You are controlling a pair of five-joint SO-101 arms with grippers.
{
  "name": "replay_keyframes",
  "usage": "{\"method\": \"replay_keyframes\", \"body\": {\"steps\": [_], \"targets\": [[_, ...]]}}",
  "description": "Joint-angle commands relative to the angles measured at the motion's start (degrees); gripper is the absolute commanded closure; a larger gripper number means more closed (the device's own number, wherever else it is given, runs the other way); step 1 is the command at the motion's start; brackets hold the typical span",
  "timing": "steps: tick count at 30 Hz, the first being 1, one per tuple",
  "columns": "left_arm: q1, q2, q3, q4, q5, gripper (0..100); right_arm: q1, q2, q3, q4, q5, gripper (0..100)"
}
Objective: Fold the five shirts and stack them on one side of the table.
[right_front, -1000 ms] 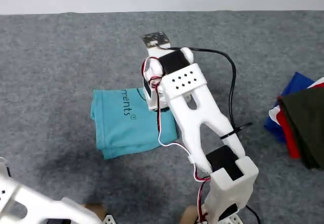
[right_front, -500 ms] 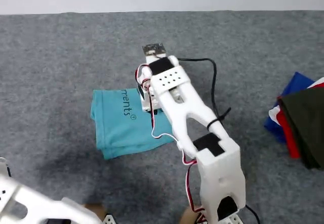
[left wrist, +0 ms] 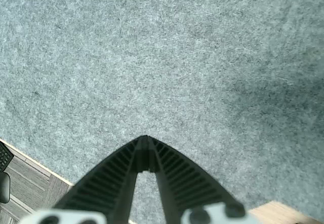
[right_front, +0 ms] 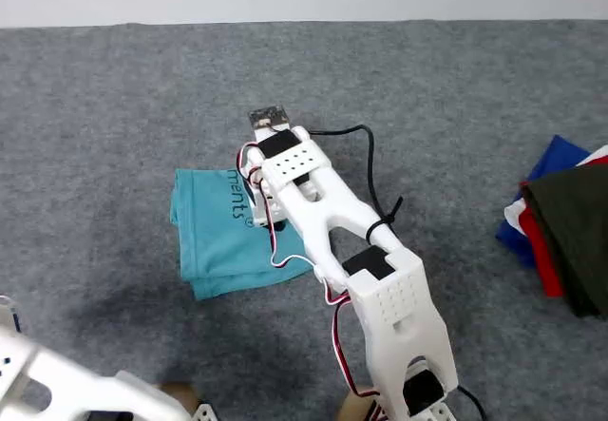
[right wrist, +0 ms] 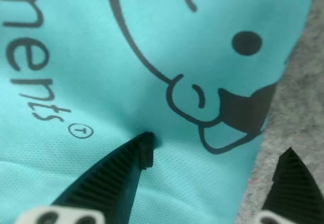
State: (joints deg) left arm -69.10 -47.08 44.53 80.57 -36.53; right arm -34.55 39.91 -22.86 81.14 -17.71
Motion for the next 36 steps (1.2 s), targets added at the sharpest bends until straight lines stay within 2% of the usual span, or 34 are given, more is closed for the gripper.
{"method": "replay_keyframes", "body": {"steps": [1,6,13,16,21,25,31,36], "targets": [[0.09,-1.05,-0.4,-0.97,-0.09,100,-0.57,-0.4,-0.44,1.45,-0.7,73.7],[0.09,-1.05,-0.57,-0.97,-0.18,100,0.04,-0.48,-0.44,3.03,-0.44,98.2],[0.09,-1.05,-0.57,-0.97,-0.18,100,0.57,-3.3,-3.16,11.3,-0.26,98.8],[0.09,-1.05,-0.66,-0.97,-0.18,100,1.98,-6.29,-3.78,12.44,3.78,98.8],[0.09,-1.05,-0.66,-0.97,-0.26,100,7.16,-10.24,-3.87,12.18,17.41,98.8],[0.18,-1.05,-0.66,-0.97,-0.26,100,12.35,-10.33,-3.87,9.71,32.7,98.8],[0.18,-0.97,-0.66,-0.97,-0.35,100,20.79,-8.66,-3.87,-3.12,53.19,98.8],[0.18,-0.97,-0.66,-0.97,-0.35,100,23.16,-5.93,-3.87,-15.78,68.31,98.8]]}}
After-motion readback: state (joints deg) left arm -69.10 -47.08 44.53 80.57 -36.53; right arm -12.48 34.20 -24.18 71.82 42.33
